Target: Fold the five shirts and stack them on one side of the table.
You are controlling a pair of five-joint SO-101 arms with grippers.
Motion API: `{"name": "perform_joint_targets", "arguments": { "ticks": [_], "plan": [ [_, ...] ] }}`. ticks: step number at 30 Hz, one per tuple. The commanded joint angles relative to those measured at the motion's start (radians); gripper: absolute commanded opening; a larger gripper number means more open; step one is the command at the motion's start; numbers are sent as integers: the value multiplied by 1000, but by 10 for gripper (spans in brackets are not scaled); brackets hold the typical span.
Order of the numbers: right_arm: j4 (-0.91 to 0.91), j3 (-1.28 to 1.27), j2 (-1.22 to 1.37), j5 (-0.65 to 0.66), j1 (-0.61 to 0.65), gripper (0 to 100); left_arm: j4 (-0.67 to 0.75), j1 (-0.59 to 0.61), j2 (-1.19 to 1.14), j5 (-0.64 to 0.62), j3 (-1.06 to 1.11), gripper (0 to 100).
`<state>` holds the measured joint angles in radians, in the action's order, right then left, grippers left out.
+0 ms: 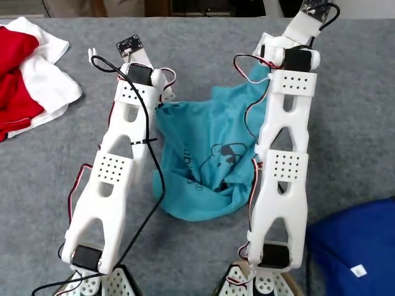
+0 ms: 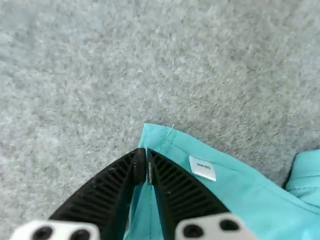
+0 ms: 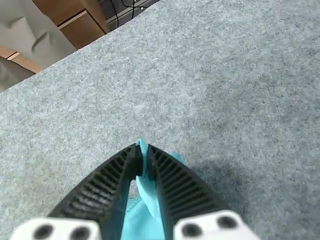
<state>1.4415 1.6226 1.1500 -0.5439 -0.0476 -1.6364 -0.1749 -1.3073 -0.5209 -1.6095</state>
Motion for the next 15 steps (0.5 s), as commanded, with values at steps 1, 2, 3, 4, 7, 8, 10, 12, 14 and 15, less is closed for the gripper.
{"name": "perform_joint_targets", "arguments": {
  "ticks": [1, 2, 3, 4, 7, 8, 10, 12, 14, 15],
  "plan": [
    [-21, 38, -5, 2, -16, 5, 15, -9, 16, -5, -5, 19],
    [-21, 38, -5, 2, -16, 5, 15, -9, 16, -5, -9, 19],
    [-21, 38, -5, 2, -16, 5, 15, -9, 16, -5, -11, 19],
    [-21, 38, -5, 2, -15, 5, 15, -9, 18, -5, -11, 19],
    [-21, 39, -5, 2, -15, 5, 17, -8, 27, -5, -20, 18],
    [-21, 41, -5, 2, -15, 5, 17, -6, 27, -5, -44, 18],
    [-21, 42, -10, 2, -16, 5, 21, 2, 33, -5, -66, 18],
    [-21, 45, -24, 2, -18, 5, 14, 6, 85, -5, -60, 18],
    [-20, 44, -64, 2, -18, 5, 5, 17, 154, 0, -58, 18],
    [-18, 44, -87, 2, -15, 5, 5, 25, 189, 0, -58, 18]
  ]
}}
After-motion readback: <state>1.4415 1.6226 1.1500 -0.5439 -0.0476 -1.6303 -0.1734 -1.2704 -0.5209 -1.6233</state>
